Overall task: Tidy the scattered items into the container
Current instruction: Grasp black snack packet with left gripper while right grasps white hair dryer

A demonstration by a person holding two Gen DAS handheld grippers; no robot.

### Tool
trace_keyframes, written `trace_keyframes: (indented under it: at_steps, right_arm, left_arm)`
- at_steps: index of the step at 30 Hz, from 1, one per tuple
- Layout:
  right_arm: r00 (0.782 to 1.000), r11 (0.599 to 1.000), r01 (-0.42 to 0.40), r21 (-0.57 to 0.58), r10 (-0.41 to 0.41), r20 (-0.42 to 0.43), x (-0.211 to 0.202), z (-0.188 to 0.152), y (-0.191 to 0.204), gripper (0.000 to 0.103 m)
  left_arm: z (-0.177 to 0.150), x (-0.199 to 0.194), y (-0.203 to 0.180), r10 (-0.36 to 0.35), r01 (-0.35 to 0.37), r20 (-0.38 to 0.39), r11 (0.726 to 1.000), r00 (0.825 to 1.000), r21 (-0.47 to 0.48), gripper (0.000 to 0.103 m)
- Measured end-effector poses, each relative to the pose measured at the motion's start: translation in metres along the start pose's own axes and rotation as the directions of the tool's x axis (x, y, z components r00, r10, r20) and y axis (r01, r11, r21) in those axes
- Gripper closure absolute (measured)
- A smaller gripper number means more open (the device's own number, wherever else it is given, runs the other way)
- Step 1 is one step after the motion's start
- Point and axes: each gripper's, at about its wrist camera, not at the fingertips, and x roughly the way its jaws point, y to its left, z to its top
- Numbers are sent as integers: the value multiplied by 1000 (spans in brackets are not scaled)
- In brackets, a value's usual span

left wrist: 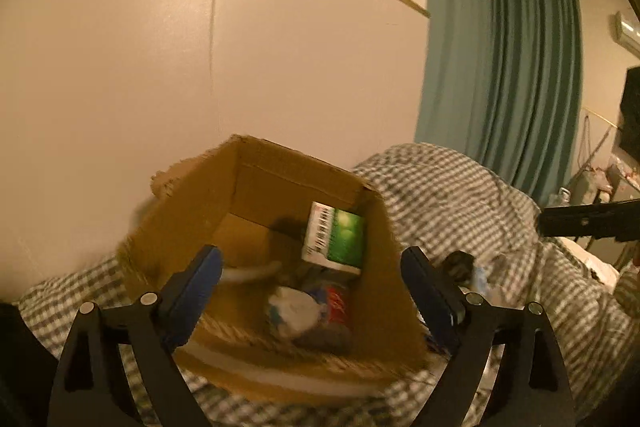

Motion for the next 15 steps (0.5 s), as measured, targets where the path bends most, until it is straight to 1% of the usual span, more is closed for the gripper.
trace_keyframes:
  at_steps: [2, 3, 5, 7, 10, 12, 13, 15]
  right_arm:
    - [993, 992, 118, 51, -118, -11, -21, -15, -25, 35]
    - [989, 987, 151, 54, -150, -16, -34, -26, -36, 35]
    - [981, 979, 194, 67, -192, -36, -48, -42, -57, 34]
    - [972, 969, 228, 93, -221, -75, -57, -63, -79, 34]
    - [963, 956, 251, 149, -232, -134, -55, -88, -108, 34]
    - [960, 949, 256, 184, -227, -165, -44, -99, -125, 34]
    - [958, 945, 260, 197, -228, -174, -39, -104, -132, 34]
    - [955, 939, 266, 218, -226, -192, -28, -112, -143, 34]
  left_arm:
    - [-6, -6, -16, -8, 8, -6, 1000, 1000, 2, 8]
    - [-8, -8, -25, -25, 25, -10, 1000, 1000, 0, 8]
    - [-15, -13, -50, -86, 86, -30, 996, 996, -3, 5]
    - [-22, -16, -73, -111, 110, -56, 994, 992, -9, 5]
    - [-36, -8, -104, -136, 134, -116, 991, 984, -31, 5]
    - [-47, 6, -119, -146, 140, -164, 989, 976, -52, 5]
    - [-54, 19, -128, -143, 134, -203, 989, 969, -60, 5]
    - [-66, 40, -139, -140, 128, -254, 990, 957, -66, 5]
